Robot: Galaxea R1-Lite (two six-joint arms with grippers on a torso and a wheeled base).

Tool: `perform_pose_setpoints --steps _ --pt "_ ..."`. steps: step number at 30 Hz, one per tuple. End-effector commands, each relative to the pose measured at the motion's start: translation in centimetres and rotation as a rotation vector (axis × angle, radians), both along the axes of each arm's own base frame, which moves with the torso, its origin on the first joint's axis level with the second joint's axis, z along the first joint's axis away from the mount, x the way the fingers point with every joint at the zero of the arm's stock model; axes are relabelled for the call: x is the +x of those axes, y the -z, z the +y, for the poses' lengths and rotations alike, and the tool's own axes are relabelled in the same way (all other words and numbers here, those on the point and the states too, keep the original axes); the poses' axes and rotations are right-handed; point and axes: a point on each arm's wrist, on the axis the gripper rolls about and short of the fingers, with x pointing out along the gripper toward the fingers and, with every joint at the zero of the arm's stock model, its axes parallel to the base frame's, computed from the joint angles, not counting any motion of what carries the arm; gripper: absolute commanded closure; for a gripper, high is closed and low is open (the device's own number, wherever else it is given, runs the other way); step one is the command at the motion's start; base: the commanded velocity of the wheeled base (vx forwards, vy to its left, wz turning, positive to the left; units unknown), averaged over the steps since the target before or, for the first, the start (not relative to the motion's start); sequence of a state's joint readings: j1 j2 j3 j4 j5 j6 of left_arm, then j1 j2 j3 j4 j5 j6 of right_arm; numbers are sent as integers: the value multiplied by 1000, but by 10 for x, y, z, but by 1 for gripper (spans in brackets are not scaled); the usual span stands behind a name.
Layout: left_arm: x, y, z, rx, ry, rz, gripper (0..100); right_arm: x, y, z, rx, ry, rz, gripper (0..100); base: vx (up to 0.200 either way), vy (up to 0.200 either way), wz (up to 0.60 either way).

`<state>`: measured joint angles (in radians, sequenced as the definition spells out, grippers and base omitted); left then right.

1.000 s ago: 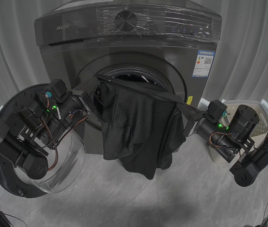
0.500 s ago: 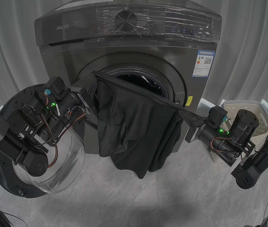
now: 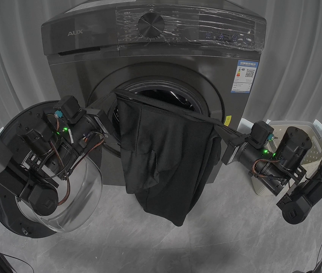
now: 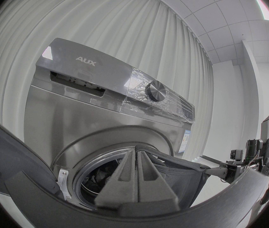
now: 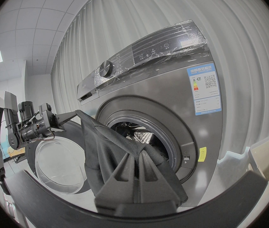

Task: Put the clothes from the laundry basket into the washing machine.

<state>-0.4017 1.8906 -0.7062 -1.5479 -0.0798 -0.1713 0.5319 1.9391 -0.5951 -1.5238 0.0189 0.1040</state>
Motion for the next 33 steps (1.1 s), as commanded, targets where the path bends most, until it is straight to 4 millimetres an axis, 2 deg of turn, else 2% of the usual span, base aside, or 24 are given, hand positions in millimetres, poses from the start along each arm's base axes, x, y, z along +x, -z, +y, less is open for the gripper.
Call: perform_pose_setpoints --steps 1,5,6,10,14,16,17,19,24,30,31,33 --pt "-2 6 0 13 10 22 100 0 0 2 2 -4 -4 100 0 0 0" --pt "-5 11 1 25 14 42 100 1 -1 2 4 -4 -6 100 0 0 0" --pt "-5 13 1 30 15 48 0 1 -2 2 5 -4 -9 100 0 0 0" --pt "-9 23 2 49 34 87 0 1 -2 3 7 -8 -12 100 0 0 0" --pt "-29 58 4 143 149 216 0 3 -5 7 17 -13 -25 100 0 0 0" --pt "-35 63 3 159 178 239 0 5 -5 8 19 -13 -28 100 0 0 0" --pt "-45 74 1 185 226 286 0 9 -5 11 20 -14 -32 100 0 0 0" --pt "-49 82 -1 203 253 319 0 13 -5 14 26 -14 -41 100 0 0 0" --pt "-42 105 -8 267 264 365 0 16 -15 29 54 -47 -78 100 0 0 0" --pt "-26 129 -19 318 255 387 0 21 -5 39 55 -57 -55 100 0 0 0" --pt "-17 136 -24 328 246 383 0 26 0 43 55 -45 -48 100 0 0 0" --pt "-11 140 -26 329 213 386 0 31 2 45 60 -32 -49 100 0 0 0"
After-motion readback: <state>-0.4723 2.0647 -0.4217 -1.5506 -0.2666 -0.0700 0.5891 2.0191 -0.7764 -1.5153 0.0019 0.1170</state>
